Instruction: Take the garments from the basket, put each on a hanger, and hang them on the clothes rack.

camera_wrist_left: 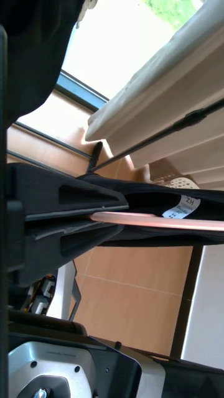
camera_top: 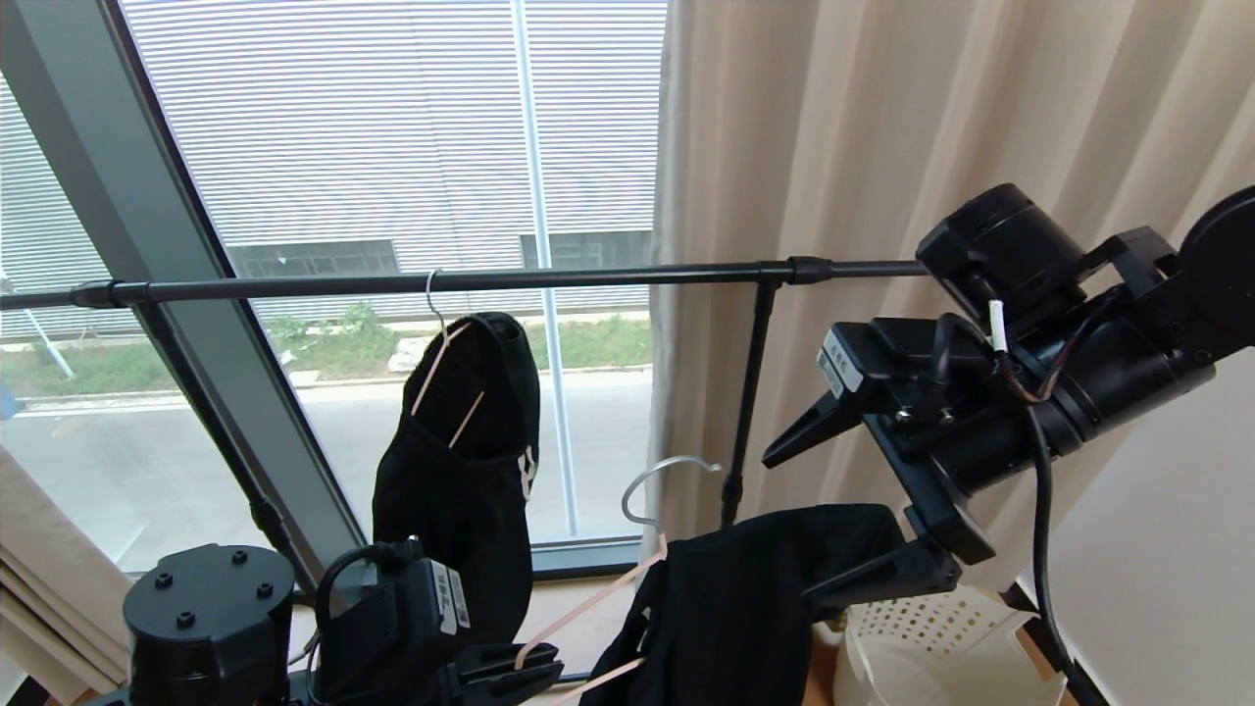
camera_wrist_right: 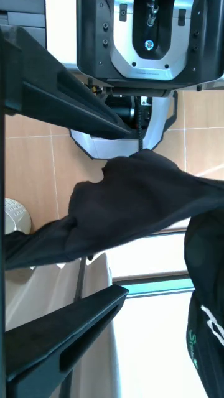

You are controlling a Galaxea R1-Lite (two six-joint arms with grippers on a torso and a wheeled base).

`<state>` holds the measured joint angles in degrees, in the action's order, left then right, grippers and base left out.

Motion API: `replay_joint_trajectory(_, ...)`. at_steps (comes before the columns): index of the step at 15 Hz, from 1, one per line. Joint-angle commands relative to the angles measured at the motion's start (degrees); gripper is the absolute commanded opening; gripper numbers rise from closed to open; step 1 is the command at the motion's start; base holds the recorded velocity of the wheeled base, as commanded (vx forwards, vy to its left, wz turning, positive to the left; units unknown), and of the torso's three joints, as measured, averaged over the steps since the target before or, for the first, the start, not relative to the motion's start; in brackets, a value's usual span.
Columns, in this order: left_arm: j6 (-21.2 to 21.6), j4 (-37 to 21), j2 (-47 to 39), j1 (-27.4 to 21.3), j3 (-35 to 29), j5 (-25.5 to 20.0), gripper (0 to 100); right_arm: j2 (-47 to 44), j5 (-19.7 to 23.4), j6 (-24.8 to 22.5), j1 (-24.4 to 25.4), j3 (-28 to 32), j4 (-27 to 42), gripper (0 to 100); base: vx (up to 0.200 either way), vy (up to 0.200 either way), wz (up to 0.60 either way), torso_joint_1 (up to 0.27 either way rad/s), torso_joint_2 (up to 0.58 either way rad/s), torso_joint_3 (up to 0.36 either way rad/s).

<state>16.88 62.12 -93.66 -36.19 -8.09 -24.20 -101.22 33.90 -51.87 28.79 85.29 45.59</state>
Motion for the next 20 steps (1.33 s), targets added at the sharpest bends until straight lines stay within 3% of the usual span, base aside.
replay_joint_trajectory(1,0.0,0.0,0.3,-0.2,0.2,0.0,0,-3.5,1.2,-0.5,0.0,1.3,0.0,100,0.0,0.0,0.0,0.0,0.0,0.0)
replay_joint_trajectory(19,-0.1,0.9,0.3,-0.2,0.4,0.0,0,-8.9,1.5,-0.2,1.8,0.8,0.5,100,0.0,0.0,0.0,0.0,0.0,0.0)
replay_joint_trajectory(20,-0.1,0.9,0.4,-0.2,0.3,0.0,0,-8.5,1.5,-0.1,1.8,0.8,0.5,0,0.0,0.0,0.0,0.0,0.0,0.0)
